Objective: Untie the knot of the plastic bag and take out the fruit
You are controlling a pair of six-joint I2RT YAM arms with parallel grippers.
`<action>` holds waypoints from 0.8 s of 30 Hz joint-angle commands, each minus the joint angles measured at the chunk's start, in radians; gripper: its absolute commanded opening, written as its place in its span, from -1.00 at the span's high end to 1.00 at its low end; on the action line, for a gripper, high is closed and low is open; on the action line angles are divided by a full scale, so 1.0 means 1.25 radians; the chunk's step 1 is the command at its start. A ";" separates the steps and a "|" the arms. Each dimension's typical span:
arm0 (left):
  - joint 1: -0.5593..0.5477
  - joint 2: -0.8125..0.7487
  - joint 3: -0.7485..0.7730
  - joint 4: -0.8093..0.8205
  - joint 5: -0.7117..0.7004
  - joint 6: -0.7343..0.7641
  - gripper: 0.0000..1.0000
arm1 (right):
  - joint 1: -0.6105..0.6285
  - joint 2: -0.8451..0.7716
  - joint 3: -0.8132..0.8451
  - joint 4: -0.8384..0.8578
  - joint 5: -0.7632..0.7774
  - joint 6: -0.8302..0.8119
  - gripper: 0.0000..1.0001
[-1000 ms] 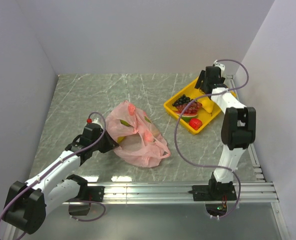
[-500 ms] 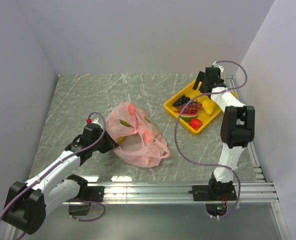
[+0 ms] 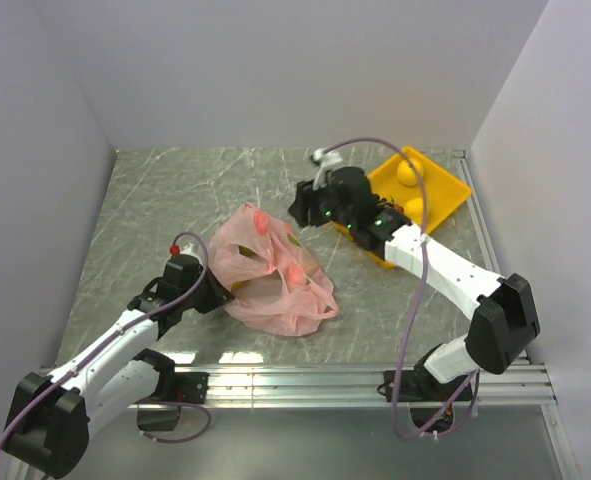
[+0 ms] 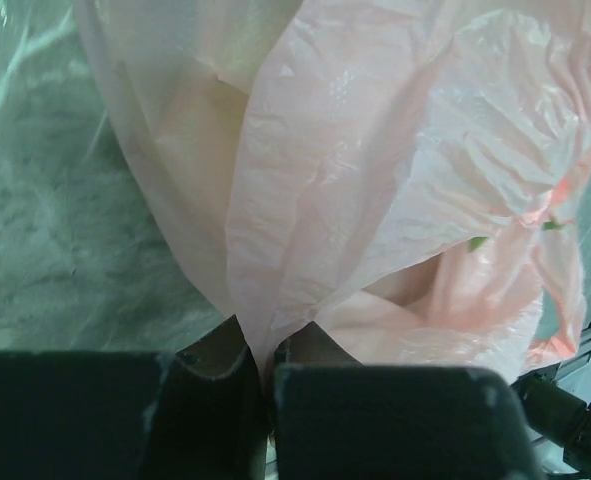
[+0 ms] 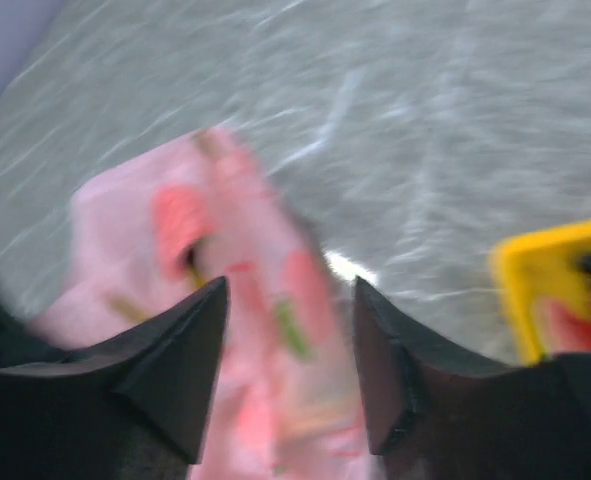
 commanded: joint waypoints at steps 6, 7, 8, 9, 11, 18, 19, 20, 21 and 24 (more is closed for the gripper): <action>-0.005 -0.035 -0.012 -0.006 -0.014 -0.038 0.86 | 0.201 0.060 -0.032 -0.007 -0.135 -0.009 0.20; -0.005 -0.041 -0.014 -0.006 -0.019 -0.047 0.86 | 0.228 0.071 -0.036 0.011 -0.140 0.000 0.21; -0.005 -0.047 -0.017 -0.007 -0.026 -0.052 0.86 | 0.239 0.092 -0.043 0.023 -0.165 0.005 0.23; -0.005 -0.064 -0.019 -0.008 -0.039 -0.058 0.86 | 0.250 0.103 -0.046 0.035 -0.174 0.007 0.23; -0.005 -0.085 -0.021 -0.007 -0.052 -0.074 0.86 | 0.273 0.146 -0.041 0.061 -0.172 0.019 0.22; -0.005 -0.134 0.003 -0.012 -0.100 -0.110 0.83 | 0.277 0.278 -0.006 0.125 -0.166 0.043 0.19; -0.005 -0.132 0.005 -0.013 -0.104 -0.106 0.83 | 0.277 0.288 -0.001 0.132 -0.153 0.042 0.17; -0.005 -0.127 0.006 -0.014 -0.105 -0.105 0.83 | 0.277 0.302 0.002 0.142 -0.141 0.040 0.07; -0.005 -0.116 0.009 -0.015 -0.105 -0.101 0.83 | 0.277 0.308 0.001 0.153 -0.126 0.039 0.00; -0.005 -0.094 0.003 -0.007 -0.094 -0.094 0.83 | 0.277 0.329 0.002 0.195 -0.067 0.034 -0.48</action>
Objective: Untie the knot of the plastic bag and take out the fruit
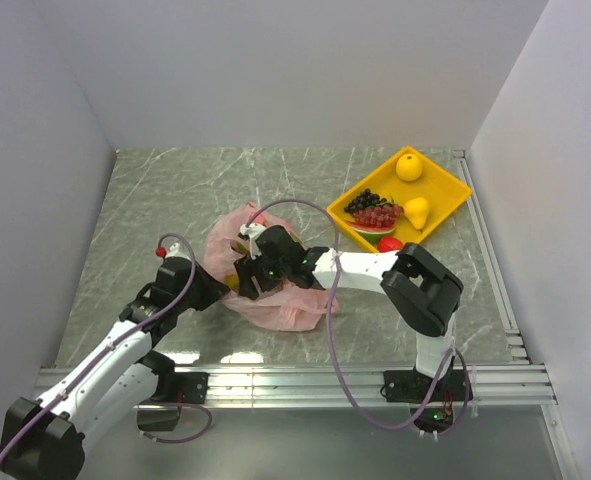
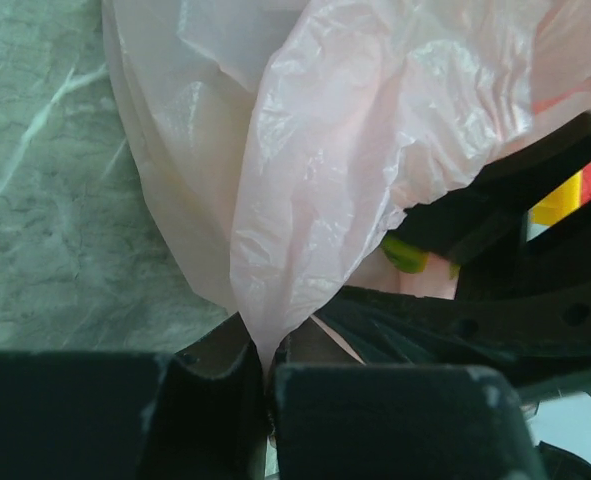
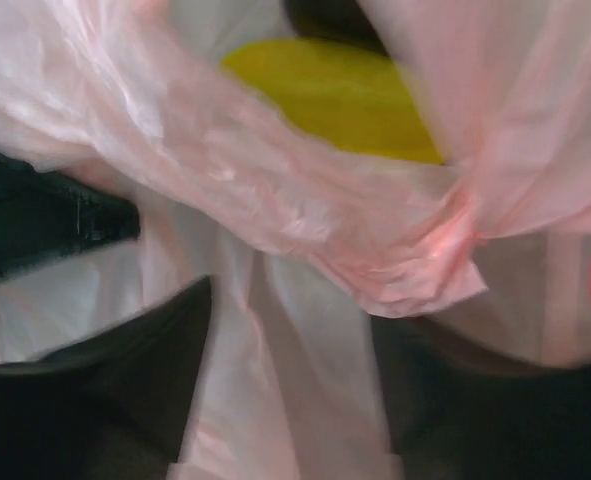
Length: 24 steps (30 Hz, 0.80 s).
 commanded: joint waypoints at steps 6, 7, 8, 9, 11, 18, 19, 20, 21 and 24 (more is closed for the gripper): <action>-0.002 0.045 0.010 0.018 0.009 0.008 0.81 | -0.003 0.049 0.051 0.165 0.078 -0.028 -0.90; -0.002 0.050 0.010 0.018 0.009 0.012 0.81 | -0.003 0.056 0.061 0.175 0.082 -0.027 -0.91; -0.002 0.055 0.010 0.019 0.012 0.013 0.80 | -0.002 0.073 0.070 0.174 0.091 -0.025 -0.94; -0.002 0.057 0.010 0.023 0.014 0.014 0.80 | -0.002 0.081 0.078 0.171 0.098 -0.022 -0.94; -0.001 0.063 0.010 0.028 0.018 0.017 0.78 | -0.002 0.098 0.092 0.179 0.121 -0.005 -0.94; -0.004 0.090 0.007 0.044 0.041 0.024 0.79 | -0.003 0.115 0.080 0.276 0.170 0.115 -0.95; -0.004 0.089 0.007 0.045 0.044 0.024 0.79 | -0.003 0.111 0.066 0.303 0.174 0.132 -0.95; -0.004 0.088 0.006 0.046 0.044 0.024 0.79 | -0.004 0.105 0.061 0.312 0.179 0.147 -0.95; -0.004 0.083 0.006 0.046 0.044 0.024 0.79 | -0.004 0.101 0.059 0.313 0.198 0.184 -0.95; -0.009 0.075 0.004 0.051 0.050 0.024 0.80 | -0.002 0.100 0.064 0.302 0.235 0.250 -0.93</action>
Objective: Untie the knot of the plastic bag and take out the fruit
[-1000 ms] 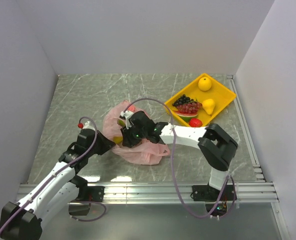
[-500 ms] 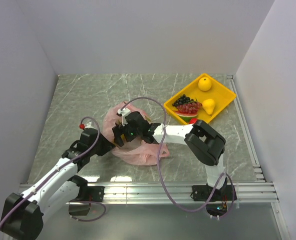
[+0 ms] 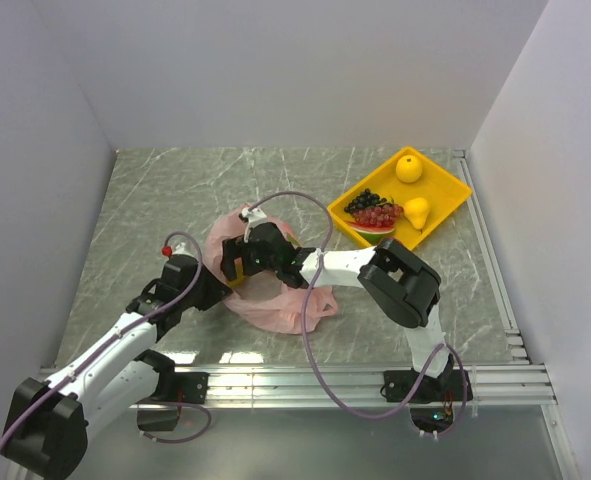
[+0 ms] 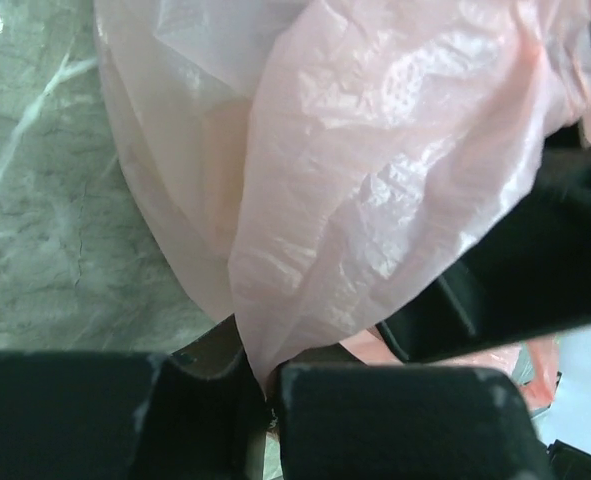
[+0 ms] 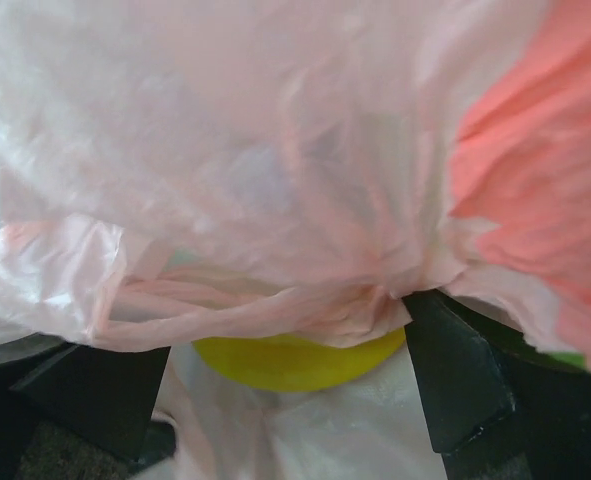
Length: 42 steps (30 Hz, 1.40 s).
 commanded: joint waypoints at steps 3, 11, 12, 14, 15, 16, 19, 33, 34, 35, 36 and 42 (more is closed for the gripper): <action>-0.013 -0.014 0.005 0.021 0.029 0.010 0.80 | -0.002 0.007 0.044 -0.012 0.118 0.137 -0.92; -0.017 -0.021 -0.004 0.016 0.007 -0.003 0.80 | 0.017 0.051 0.080 -0.112 0.130 0.102 -0.81; -0.017 -0.021 -0.005 0.017 0.005 -0.005 0.80 | 0.021 0.059 0.092 -0.131 0.147 0.096 -0.81; -0.017 -0.018 -0.010 0.020 0.003 -0.008 0.80 | 0.030 0.078 0.118 -0.163 0.165 0.093 -0.80; -0.017 -0.015 -0.011 0.021 0.005 -0.011 0.80 | 0.031 0.083 0.126 -0.169 0.176 0.100 -0.78; -0.017 -0.015 -0.014 0.023 0.007 -0.012 0.80 | 0.031 0.086 0.139 -0.172 0.177 0.102 -0.76; -0.017 -0.018 -0.028 0.027 0.000 -0.023 0.80 | 0.038 0.108 0.195 -0.226 0.209 0.083 -0.72; -0.017 -0.009 -0.052 0.030 -0.012 -0.030 0.80 | 0.047 -0.096 -0.062 -0.192 0.233 -0.179 -0.62; -0.017 -0.008 -0.052 0.030 -0.011 -0.030 0.80 | 0.047 -0.115 -0.078 -0.185 0.231 -0.193 -0.65; -0.017 -0.009 -0.050 0.030 -0.014 -0.030 0.80 | 0.044 -0.124 -0.081 -0.187 0.230 -0.202 -0.68; -0.017 -0.010 -0.049 0.030 -0.016 -0.027 0.80 | 0.044 -0.131 -0.081 -0.190 0.214 -0.216 -0.70; -0.017 -0.009 -0.042 0.027 -0.013 -0.023 0.80 | 0.043 -0.189 -0.053 -0.228 0.262 -0.084 -0.97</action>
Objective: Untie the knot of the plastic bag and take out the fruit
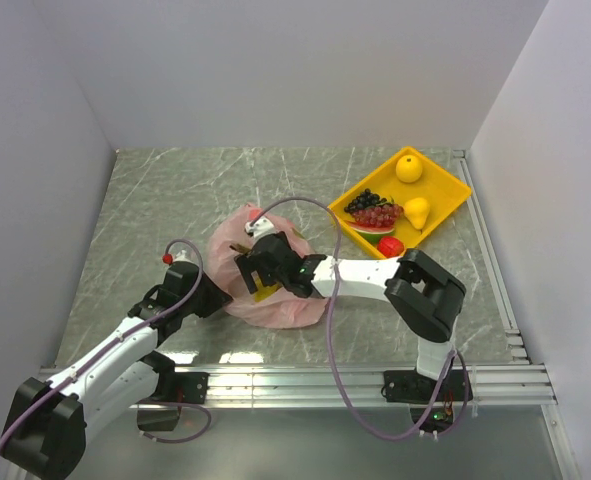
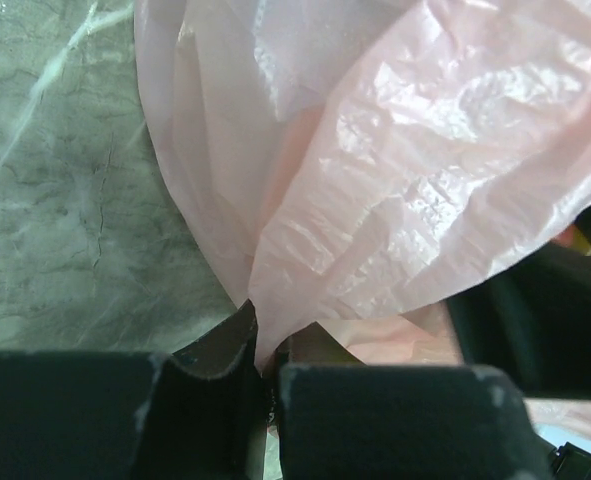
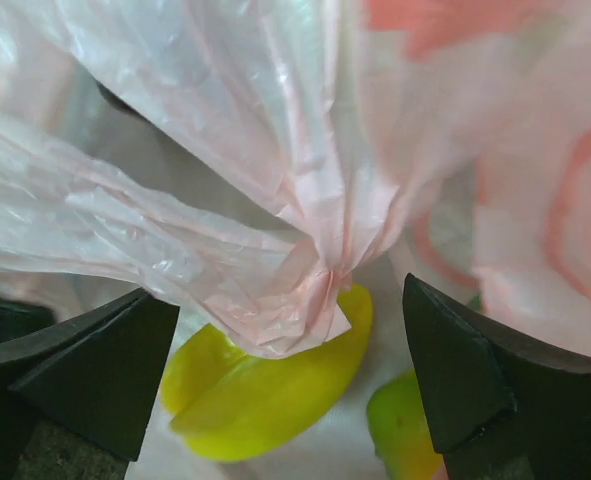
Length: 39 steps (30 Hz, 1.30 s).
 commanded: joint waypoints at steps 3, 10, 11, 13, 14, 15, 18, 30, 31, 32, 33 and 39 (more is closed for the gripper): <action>-0.002 -0.002 0.007 0.016 0.003 0.000 0.80 | -0.004 -0.077 0.040 -0.068 0.114 0.209 -0.99; -0.003 -0.006 0.002 0.024 0.013 0.002 0.79 | 0.000 -0.048 0.116 -0.300 0.143 0.452 -0.99; -0.005 -0.002 0.001 0.028 0.018 0.002 0.79 | -0.001 -0.045 0.118 -0.316 0.144 0.486 -0.99; -0.003 0.003 -0.003 0.037 0.029 0.005 0.78 | 0.003 -0.038 0.115 -0.330 0.130 0.505 -0.99; -0.005 0.006 -0.004 0.039 0.031 0.004 0.78 | 0.003 -0.035 0.114 -0.335 0.123 0.526 -0.99; -0.005 0.009 -0.004 0.040 0.035 0.005 0.78 | 0.004 -0.034 0.108 -0.334 0.113 0.530 -0.98; -0.005 0.018 -0.006 0.051 0.040 0.010 0.78 | 0.009 -0.022 0.097 -0.308 0.085 0.544 -0.87; -0.003 0.054 0.004 0.066 0.045 0.028 0.78 | 0.016 0.056 0.105 -0.256 0.046 0.522 -0.10; -0.005 0.056 0.004 0.065 0.043 0.028 0.78 | 0.016 0.043 0.100 -0.248 0.049 0.514 0.04; -0.005 0.059 0.003 0.066 0.041 0.028 0.78 | 0.018 0.031 0.096 -0.243 0.060 0.498 0.16; -0.003 0.063 0.004 0.067 0.041 0.028 0.78 | 0.018 0.003 0.083 -0.226 0.063 0.489 0.38; -0.005 0.073 0.016 0.061 0.031 0.038 0.78 | 0.027 -0.110 0.009 -0.153 0.060 0.402 0.96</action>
